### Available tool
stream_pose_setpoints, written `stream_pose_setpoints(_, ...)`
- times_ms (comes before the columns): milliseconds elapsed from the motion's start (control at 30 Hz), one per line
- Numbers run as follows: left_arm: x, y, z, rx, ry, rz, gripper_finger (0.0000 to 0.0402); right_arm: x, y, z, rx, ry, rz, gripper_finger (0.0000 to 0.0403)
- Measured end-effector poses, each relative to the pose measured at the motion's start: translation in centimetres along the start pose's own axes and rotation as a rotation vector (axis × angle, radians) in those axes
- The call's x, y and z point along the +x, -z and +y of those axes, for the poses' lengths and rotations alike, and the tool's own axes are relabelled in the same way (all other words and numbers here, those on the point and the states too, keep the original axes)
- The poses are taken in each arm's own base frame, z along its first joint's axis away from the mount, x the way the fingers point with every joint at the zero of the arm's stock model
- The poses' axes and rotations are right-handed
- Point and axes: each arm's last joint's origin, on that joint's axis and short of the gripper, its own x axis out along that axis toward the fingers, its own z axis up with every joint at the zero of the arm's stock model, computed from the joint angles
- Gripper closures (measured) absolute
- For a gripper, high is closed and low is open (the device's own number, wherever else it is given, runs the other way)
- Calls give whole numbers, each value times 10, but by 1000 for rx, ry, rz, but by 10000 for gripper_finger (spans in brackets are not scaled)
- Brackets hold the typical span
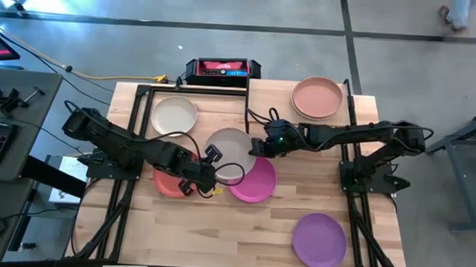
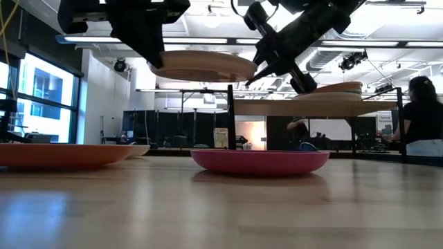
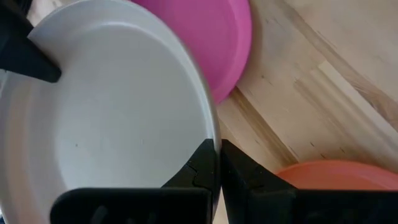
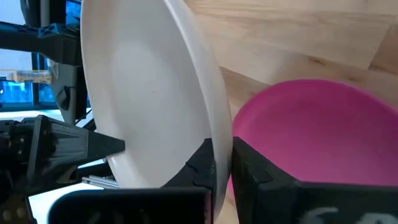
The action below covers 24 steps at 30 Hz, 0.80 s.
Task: Place and stack plates onto a shelf
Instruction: Stack the light brown plate on top of the brown plate on the shelf
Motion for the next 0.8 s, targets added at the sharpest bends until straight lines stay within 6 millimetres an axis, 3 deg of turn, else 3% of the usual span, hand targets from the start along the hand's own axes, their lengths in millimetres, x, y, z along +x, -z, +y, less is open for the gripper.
stream_pose_setpoints(167, 0, 0, 1, -43, -16, 6, 387, 0, 0, 0, 2, 4, -10, 399)
stream_pose_setpoints(533, 0, 0, 1, -78, -17, 3, 305, 0, 0, 0, 12, 5, -14, 401)
stream_pose_setpoints(800, -6, 3, 3, -69, -171, 89, 265, -6, -1, 3, -3, -8, -38, 402)
